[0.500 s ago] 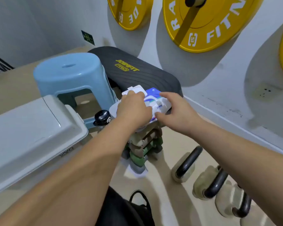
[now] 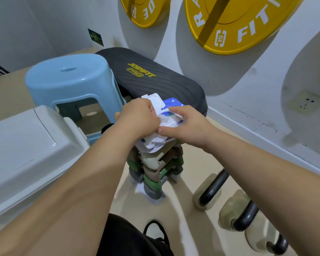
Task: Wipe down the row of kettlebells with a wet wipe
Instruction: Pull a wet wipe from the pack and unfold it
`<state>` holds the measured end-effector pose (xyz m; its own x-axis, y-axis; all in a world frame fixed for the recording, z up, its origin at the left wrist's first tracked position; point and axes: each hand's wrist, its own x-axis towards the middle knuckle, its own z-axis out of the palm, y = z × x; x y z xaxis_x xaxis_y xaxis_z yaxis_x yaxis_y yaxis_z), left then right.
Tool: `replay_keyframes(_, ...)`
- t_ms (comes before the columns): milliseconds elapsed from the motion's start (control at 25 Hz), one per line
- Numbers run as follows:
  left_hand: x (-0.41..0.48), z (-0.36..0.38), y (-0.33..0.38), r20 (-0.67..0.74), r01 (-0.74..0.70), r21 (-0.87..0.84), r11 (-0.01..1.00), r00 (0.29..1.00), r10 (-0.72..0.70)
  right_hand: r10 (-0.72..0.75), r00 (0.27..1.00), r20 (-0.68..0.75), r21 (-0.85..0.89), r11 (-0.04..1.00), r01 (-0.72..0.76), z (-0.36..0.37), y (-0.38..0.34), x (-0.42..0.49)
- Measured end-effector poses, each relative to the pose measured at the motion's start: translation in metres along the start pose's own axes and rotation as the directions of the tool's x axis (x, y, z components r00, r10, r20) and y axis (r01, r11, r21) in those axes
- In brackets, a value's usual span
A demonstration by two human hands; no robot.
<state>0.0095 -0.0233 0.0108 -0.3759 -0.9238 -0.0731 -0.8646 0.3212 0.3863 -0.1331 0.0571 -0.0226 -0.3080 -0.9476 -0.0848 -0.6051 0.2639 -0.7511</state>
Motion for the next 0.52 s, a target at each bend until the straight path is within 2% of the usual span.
replay_keyframes(200,0.002,0.004,0.003,-0.147,-0.094,-0.189,0.977,0.987,0.067,0.034,0.996,-0.083,-0.083,0.996,-0.041,0.016,-0.005,0.005)
replay_keyframes(280,0.006,0.004,0.0,-0.117,-0.096,-0.157,0.983,0.99,0.078,0.03,0.995,-0.092,-0.108,0.993,-0.04,0.018,-0.004,0.003)
replay_keyframes(360,0.007,0.007,-0.003,-0.024,-0.098,-0.117,0.988,0.995,0.096,0.024,0.995,-0.097,-0.11,0.993,-0.035,0.019,-0.002,0.003)
replay_keyframes(440,0.005,0.01,-0.002,-0.002,-0.108,-0.244,0.964,0.994,0.111,0.032,0.995,-0.098,-0.104,0.994,-0.042,0.018,-0.002,0.003)
replay_keyframes(520,0.006,0.011,-0.001,-0.075,-0.08,-0.385,0.919,0.996,0.056,0.034,0.995,-0.091,-0.11,0.993,-0.044,0.017,-0.002,0.003)
